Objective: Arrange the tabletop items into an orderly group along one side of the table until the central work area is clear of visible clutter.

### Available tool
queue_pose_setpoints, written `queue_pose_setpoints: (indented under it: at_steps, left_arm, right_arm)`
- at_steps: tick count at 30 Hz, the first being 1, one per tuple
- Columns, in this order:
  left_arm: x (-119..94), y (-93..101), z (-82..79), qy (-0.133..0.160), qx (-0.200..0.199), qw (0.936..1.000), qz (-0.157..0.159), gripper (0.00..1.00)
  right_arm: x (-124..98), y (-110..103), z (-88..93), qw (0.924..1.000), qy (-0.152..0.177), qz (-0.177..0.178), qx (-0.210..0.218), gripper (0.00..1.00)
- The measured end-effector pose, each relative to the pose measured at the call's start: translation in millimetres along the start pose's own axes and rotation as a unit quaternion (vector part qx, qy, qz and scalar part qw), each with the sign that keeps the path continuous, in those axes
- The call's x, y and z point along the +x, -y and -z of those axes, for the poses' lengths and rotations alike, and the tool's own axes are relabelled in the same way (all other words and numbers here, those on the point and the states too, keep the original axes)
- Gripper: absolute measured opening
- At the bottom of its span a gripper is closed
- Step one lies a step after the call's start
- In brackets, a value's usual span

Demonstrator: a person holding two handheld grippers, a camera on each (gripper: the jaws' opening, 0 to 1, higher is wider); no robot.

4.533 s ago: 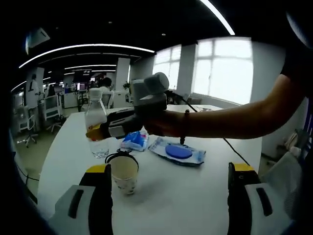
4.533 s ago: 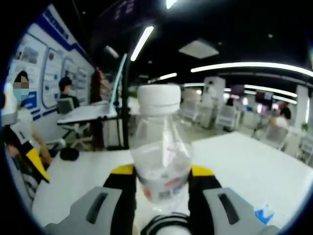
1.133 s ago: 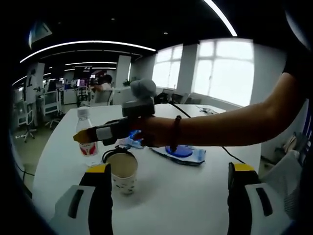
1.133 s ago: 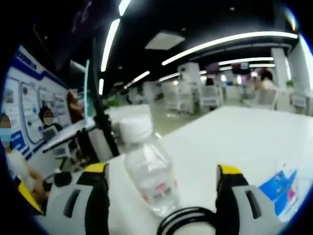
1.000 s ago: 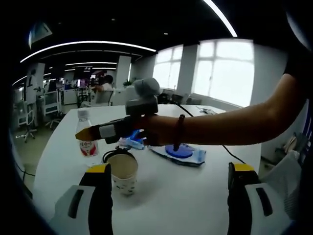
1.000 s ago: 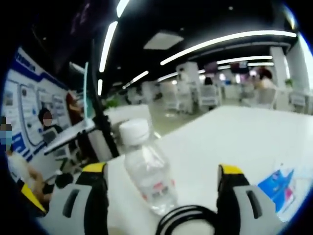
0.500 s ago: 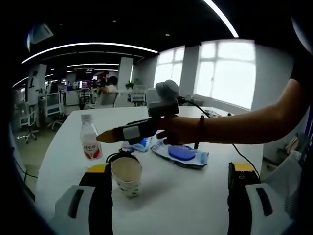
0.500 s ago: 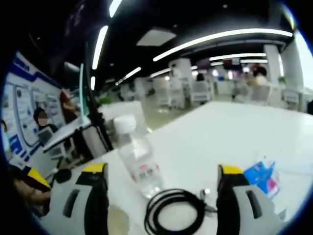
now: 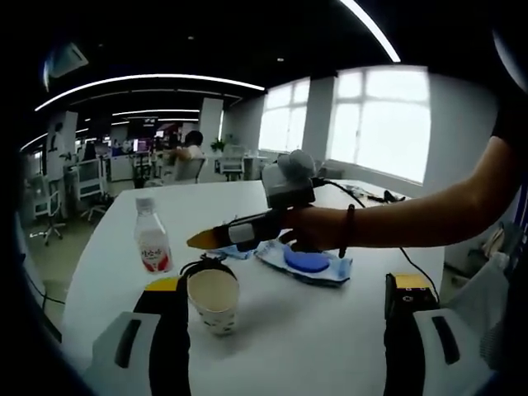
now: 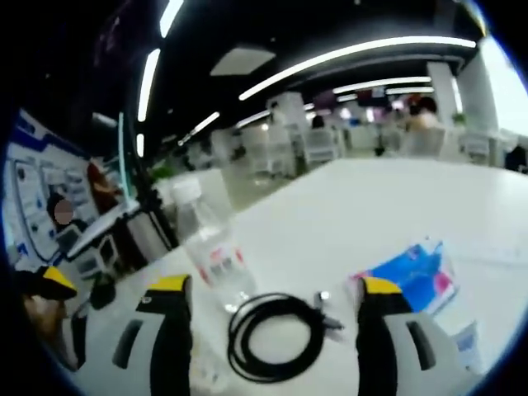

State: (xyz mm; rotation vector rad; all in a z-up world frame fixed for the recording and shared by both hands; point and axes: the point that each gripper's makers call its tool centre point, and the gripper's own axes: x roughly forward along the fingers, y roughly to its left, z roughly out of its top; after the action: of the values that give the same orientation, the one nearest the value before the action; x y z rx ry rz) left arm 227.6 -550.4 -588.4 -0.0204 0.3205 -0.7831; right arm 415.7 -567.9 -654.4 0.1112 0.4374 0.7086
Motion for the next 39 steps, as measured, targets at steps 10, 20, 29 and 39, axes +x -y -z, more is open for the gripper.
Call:
queue_pose_setpoints:
  at_steps: [10,20,29,39]
  left_arm:
    - [0,-0.6,-1.2,0.003,0.001,1.0000,-0.005,1.00]
    - [-1,-1.9,-0.5,0.002,0.004,1.0000,-0.008,1.00]
    - [-3,-2.7,5.9,-0.006,0.002,0.9999,-0.012,1.00]
    - [-5,-3.2,8.3,-0.009,0.002,0.9998,-0.015,1.00]
  right_arm:
    - [0,14,32.0,0.9986,-0.049,0.020,0.009,0.62]
    - [5,28,53.1,0.9961,-0.077,0.042,0.010,0.49]
    - [12,34,63.4,0.9942,-0.089,0.060,0.007,0.40]
    - [15,40,76.1,0.9902,-0.107,0.089,0.007,0.31]
